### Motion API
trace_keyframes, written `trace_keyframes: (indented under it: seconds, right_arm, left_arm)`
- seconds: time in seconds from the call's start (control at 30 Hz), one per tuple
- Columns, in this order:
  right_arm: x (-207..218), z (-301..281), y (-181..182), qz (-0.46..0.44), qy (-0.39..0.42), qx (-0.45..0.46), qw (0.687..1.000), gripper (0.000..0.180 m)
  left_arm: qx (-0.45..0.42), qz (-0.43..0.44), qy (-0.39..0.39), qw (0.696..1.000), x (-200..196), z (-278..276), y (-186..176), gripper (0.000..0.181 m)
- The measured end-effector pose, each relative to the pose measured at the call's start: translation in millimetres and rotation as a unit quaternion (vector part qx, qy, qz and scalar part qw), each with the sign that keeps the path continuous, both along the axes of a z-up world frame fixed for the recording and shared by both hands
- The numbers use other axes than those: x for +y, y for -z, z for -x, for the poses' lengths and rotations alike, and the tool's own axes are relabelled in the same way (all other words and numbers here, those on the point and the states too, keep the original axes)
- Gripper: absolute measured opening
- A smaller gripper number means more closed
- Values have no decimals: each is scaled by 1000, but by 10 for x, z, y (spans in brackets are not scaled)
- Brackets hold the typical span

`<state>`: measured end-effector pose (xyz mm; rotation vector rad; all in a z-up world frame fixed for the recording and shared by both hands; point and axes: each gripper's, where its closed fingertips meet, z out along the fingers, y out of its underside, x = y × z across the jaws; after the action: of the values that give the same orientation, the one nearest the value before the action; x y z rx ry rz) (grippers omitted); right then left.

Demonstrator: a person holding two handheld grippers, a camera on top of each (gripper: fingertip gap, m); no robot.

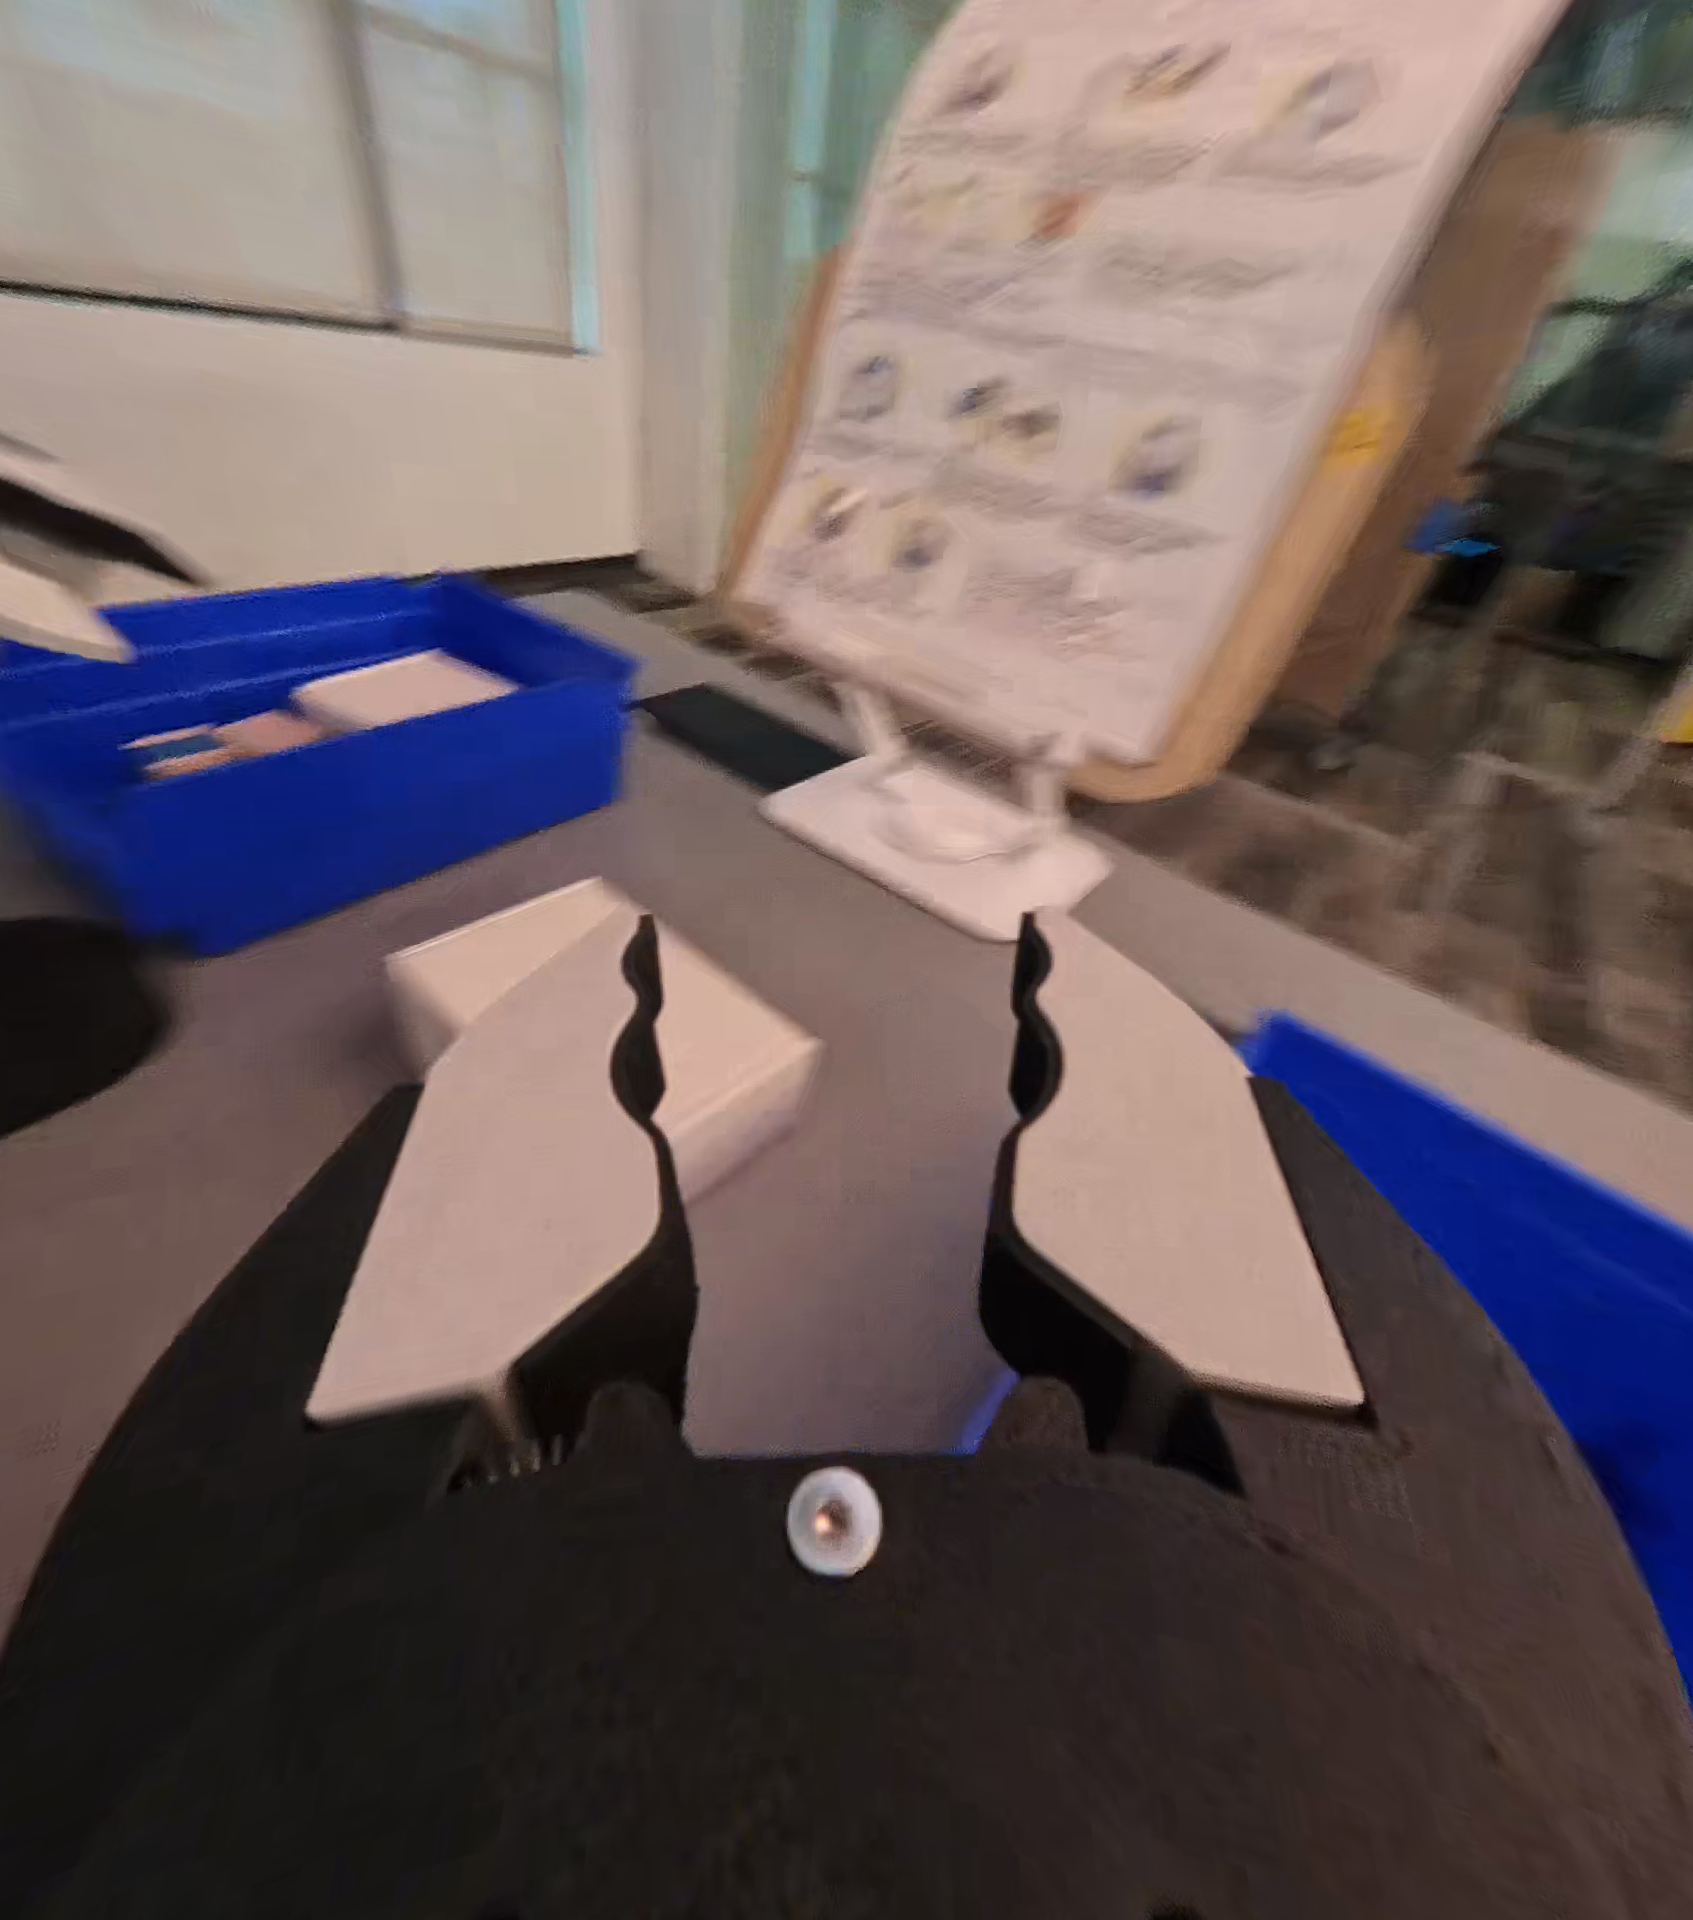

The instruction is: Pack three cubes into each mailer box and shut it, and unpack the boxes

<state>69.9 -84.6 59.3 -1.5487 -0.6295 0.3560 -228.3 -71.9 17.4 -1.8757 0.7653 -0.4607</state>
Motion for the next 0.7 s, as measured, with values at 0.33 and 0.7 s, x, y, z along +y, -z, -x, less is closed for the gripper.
trace_keyframes:
  seconds: [0.33,0.7]
  right_arm:
    - [151,795,1541,180,-25,-112,977,70]
    - [95,928,2093,279,-67,-158,945,64]
  left_arm:
    - [78,48,23,996,-64,-1004,1030,78]
    - [187,143,56,970,43,-1027,1722,79]
